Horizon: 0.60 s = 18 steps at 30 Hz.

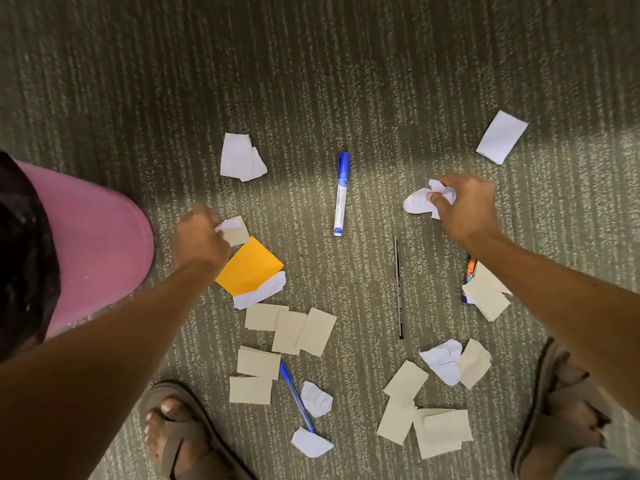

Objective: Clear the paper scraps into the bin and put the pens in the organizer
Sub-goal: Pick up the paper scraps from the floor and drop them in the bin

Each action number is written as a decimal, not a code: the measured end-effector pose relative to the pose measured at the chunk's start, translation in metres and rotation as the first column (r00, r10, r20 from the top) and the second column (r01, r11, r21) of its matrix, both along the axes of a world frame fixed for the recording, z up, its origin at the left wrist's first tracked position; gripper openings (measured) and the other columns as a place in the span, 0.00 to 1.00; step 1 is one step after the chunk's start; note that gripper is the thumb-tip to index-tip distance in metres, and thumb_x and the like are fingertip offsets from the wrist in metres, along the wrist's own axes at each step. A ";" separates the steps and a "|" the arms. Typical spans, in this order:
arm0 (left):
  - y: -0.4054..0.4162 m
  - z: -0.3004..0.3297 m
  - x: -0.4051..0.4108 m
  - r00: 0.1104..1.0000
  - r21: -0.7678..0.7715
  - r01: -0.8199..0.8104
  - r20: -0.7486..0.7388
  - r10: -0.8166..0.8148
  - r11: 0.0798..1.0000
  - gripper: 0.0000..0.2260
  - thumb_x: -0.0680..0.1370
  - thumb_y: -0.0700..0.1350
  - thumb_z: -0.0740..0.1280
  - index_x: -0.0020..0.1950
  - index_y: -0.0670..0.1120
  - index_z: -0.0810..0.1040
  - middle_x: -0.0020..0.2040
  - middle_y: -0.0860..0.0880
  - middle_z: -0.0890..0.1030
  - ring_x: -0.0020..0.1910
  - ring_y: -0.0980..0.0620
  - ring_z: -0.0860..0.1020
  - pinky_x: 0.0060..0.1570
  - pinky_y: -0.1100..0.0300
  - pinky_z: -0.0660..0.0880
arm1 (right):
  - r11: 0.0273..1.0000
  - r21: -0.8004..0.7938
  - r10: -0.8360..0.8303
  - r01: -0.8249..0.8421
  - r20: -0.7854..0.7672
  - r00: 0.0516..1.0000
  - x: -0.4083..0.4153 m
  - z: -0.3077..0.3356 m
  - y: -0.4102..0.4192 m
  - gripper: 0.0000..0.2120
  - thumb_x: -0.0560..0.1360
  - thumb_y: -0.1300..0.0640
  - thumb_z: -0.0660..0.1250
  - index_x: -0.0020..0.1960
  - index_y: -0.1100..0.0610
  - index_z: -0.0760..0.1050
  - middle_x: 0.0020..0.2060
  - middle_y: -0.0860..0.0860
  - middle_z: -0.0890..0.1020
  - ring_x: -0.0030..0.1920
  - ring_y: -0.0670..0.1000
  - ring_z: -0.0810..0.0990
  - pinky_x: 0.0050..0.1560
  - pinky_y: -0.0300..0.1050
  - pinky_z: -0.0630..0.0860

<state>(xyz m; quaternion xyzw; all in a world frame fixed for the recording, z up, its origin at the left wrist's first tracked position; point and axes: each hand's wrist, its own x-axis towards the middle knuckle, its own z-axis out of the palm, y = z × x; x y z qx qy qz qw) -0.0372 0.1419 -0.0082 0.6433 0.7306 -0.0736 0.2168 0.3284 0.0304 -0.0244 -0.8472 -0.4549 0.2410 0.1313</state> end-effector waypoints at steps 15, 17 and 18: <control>-0.013 0.097 0.068 0.617 -0.263 -0.358 0.654 0.438 0.896 0.04 0.74 0.35 0.70 0.45 0.43 0.80 0.21 0.61 0.75 0.20 0.64 0.70 0.22 0.73 0.65 | 0.945 -0.001 -0.311 0.328 -0.317 0.896 -0.031 0.087 -0.011 0.11 0.72 0.56 0.75 0.51 0.61 0.83 0.42 0.58 0.85 0.40 0.54 0.81 0.41 0.47 0.78; -0.015 0.122 0.066 0.532 -0.315 -0.381 0.694 0.485 0.869 0.04 0.74 0.34 0.70 0.44 0.43 0.80 0.22 0.61 0.76 0.21 0.64 0.71 0.23 0.70 0.68 | 0.947 0.018 -0.292 0.321 -0.364 0.884 -0.048 0.111 -0.002 0.10 0.72 0.57 0.75 0.51 0.61 0.83 0.42 0.57 0.85 0.39 0.53 0.81 0.40 0.45 0.78; -0.016 0.134 0.064 0.478 -0.343 -0.405 0.710 0.516 0.847 0.04 0.74 0.34 0.70 0.43 0.43 0.80 0.24 0.59 0.78 0.24 0.62 0.73 0.26 0.67 0.71 | 0.945 0.028 -0.288 0.324 -0.396 0.872 -0.058 0.124 0.003 0.09 0.72 0.58 0.75 0.50 0.60 0.83 0.42 0.57 0.85 0.39 0.52 0.81 0.40 0.46 0.78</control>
